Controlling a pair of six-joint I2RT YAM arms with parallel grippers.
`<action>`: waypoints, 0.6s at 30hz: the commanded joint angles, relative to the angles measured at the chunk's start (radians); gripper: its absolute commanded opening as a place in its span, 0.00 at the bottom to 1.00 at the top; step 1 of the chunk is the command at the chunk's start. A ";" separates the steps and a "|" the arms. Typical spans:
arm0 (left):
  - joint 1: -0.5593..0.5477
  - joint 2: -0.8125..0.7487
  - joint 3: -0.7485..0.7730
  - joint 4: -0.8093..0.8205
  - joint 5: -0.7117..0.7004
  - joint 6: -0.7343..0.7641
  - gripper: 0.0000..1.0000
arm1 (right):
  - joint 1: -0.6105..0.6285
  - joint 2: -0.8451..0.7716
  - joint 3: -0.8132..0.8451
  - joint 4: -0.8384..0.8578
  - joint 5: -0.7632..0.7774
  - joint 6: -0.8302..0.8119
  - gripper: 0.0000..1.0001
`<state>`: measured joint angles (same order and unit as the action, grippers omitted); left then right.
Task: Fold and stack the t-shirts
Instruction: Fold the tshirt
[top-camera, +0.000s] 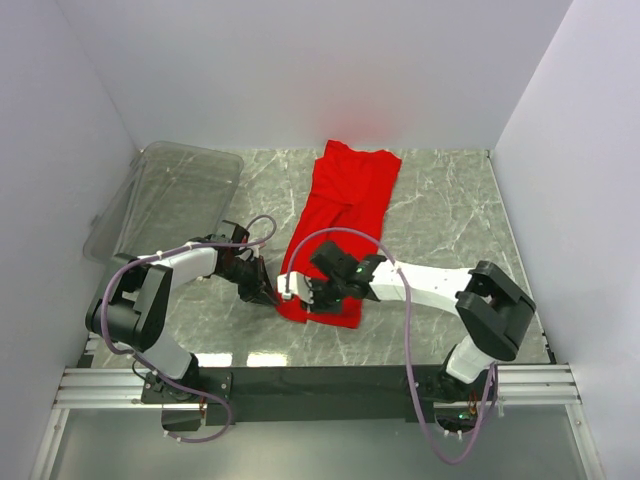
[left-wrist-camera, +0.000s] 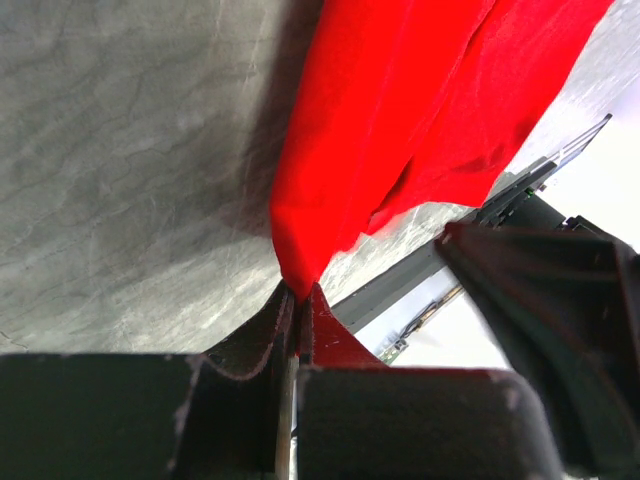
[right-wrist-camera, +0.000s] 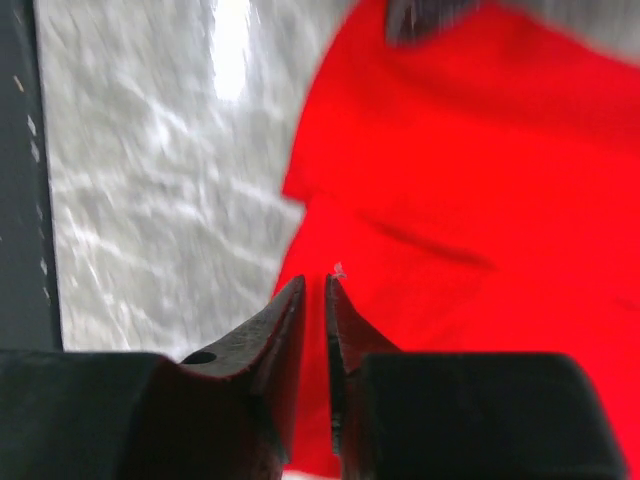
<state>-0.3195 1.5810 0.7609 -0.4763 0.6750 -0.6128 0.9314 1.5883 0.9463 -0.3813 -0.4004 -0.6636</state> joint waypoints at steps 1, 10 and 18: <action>0.002 -0.009 0.011 0.002 0.008 0.016 0.01 | 0.026 0.021 0.051 0.047 0.003 0.032 0.22; 0.002 -0.021 -0.005 0.008 0.014 0.018 0.01 | -0.002 -0.160 -0.119 -0.021 0.015 -0.077 0.43; 0.002 -0.030 -0.006 0.016 0.015 0.004 0.01 | 0.003 -0.074 -0.107 -0.030 0.043 -0.057 0.58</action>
<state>-0.3195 1.5810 0.7574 -0.4747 0.6758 -0.6132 0.9314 1.4742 0.8005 -0.3992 -0.3771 -0.7155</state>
